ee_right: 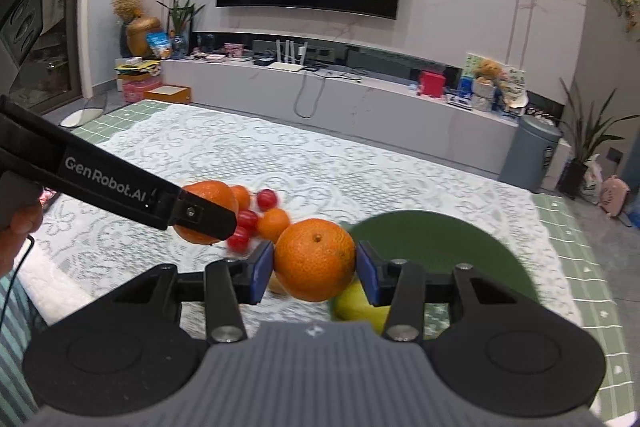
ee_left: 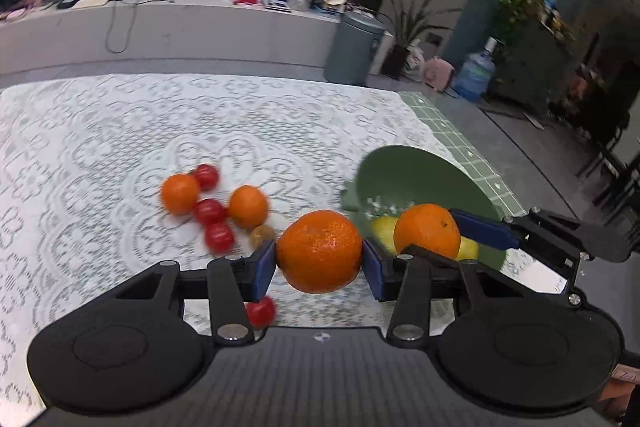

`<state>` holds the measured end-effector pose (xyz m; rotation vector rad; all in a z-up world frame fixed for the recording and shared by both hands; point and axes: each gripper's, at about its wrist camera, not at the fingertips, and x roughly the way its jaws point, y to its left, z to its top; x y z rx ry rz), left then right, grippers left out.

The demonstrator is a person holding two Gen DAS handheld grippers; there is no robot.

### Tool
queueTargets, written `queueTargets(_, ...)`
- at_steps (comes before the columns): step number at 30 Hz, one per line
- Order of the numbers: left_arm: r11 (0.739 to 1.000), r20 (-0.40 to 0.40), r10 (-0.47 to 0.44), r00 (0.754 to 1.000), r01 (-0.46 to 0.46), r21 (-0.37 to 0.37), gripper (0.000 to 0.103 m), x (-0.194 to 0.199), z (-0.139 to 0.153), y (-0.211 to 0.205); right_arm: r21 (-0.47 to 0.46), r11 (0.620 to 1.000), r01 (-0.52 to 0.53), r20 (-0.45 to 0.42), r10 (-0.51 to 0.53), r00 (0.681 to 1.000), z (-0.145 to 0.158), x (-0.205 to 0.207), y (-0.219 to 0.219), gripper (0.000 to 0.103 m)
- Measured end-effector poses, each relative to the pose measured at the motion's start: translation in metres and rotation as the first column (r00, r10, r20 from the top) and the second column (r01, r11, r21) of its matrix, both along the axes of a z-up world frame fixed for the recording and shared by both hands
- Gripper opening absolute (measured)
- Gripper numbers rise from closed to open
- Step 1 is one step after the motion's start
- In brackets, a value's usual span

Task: Organize fruits
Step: 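Carry the orange in the left tool over the colander while the right tool carries its orange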

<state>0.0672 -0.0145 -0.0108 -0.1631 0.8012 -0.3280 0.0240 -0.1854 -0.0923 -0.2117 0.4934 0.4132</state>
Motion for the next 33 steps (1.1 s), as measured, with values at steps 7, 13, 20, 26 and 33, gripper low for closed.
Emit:
queueTargets(7, 0.990, 0.038, -0.131, 0.991, 0.129, 0.051, 0.052, 0.010, 0.007, -0.049, -0.076, 0.996, 0.043, 0.000, -0.043, 0.999, 0.002, 0.002, -0.031, 0.043)
queueTargets(13, 0.969, 0.026, -0.234, 0.972, 0.230, 0.090, 0.052, 0.028, 0.006, -0.090, -0.165, 0.985, 0.049, -0.028, -0.054, 0.998, 0.000, 0.013, -0.056, 0.043)
queueTargets(20, 0.944, -0.026, -0.301, 0.953, 0.302, 0.130, 0.052, 0.054, -0.006, -0.121, -0.200, 0.979, 0.038, -0.082, -0.055, 0.995, -0.003, 0.037, -0.080, 0.043)
queueTargets(26, 0.941, -0.081, -0.286, 0.955, 0.296, 0.165, 0.052, 0.076, -0.022, -0.136, -0.210, 0.977, 0.033, -0.120, -0.059, 0.991, -0.010, 0.062, -0.091, 0.043)
queueTargets(33, 0.933, -0.132, -0.288, 0.948, 0.309, 0.185, 0.052, 0.094, -0.034, -0.144, -0.256, 0.967, 0.001, -0.151, -0.041, 0.988, -0.020, 0.089, -0.089, 0.043)
